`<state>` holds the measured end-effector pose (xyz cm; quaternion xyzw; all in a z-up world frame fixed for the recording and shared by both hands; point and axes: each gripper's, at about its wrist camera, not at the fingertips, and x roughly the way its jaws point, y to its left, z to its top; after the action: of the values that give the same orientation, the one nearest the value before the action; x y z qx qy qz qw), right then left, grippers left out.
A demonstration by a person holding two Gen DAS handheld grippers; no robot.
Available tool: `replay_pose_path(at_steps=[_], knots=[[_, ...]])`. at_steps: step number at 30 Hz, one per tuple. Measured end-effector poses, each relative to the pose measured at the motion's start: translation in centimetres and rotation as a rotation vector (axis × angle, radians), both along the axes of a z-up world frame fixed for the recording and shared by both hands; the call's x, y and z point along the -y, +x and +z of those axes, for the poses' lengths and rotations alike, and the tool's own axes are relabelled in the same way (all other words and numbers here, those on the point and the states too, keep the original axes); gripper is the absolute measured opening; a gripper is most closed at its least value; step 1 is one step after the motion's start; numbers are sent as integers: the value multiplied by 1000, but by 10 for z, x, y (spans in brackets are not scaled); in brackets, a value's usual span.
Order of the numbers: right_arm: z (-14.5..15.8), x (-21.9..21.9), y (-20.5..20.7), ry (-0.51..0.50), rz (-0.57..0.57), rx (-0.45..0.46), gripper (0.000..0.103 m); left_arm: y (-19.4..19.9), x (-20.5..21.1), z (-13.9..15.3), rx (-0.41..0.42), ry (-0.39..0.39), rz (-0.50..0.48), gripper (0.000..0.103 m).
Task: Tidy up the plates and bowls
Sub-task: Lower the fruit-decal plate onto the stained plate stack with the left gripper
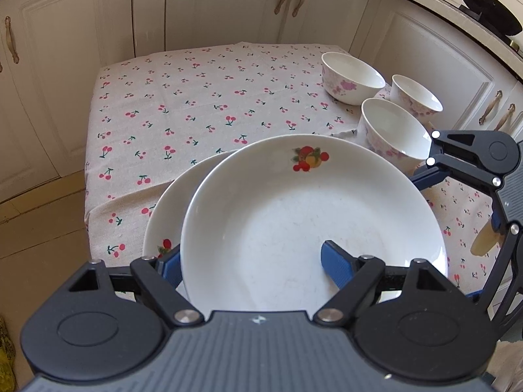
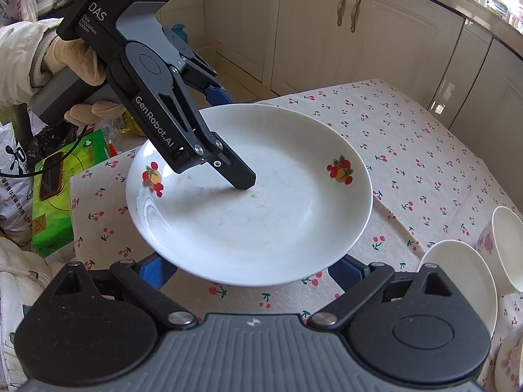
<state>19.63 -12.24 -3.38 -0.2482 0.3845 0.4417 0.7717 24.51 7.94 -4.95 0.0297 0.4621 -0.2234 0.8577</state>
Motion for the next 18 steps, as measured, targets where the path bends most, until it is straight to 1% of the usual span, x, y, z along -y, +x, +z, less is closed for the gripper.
replay_pose_path(at_steps=[9,15,18], knots=[[0,0,1,-4,6,2,100,4,1,2,-26,27,-14,84],[0,-3,2,-14,20,7,100,3,-4,0,-55,26,-6,84],[-1,-4,4,-16,22,4,100,1,-5,2,-56,29,-11,84]])
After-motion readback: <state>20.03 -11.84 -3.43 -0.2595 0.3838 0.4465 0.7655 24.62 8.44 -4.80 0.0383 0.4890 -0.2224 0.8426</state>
